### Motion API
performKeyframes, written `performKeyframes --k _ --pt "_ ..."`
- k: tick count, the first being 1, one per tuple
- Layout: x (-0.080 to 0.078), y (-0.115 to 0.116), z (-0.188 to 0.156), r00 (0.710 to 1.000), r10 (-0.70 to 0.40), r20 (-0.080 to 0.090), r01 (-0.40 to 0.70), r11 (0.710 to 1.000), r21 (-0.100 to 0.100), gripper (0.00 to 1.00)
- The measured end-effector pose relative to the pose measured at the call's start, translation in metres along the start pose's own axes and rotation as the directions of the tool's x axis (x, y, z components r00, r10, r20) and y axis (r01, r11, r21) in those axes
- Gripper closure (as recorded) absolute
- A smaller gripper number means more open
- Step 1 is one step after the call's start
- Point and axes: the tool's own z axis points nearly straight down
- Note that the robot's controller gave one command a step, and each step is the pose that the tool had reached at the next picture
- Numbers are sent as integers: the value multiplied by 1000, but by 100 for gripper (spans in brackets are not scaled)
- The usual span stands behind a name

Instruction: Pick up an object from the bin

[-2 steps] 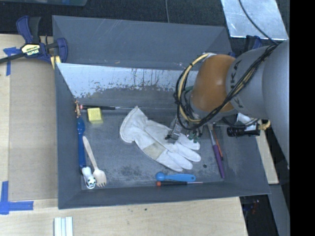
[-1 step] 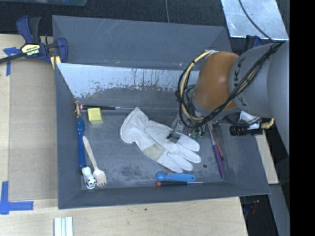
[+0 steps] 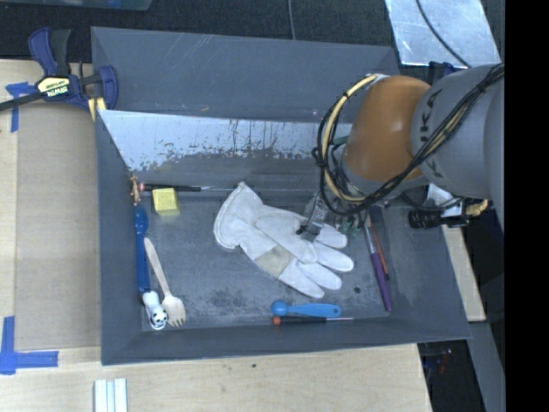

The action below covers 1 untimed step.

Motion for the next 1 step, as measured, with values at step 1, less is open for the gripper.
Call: performKeyframes --k 1 --pt "-1 0 -19 1000 -1 1 1 1000 0 100"
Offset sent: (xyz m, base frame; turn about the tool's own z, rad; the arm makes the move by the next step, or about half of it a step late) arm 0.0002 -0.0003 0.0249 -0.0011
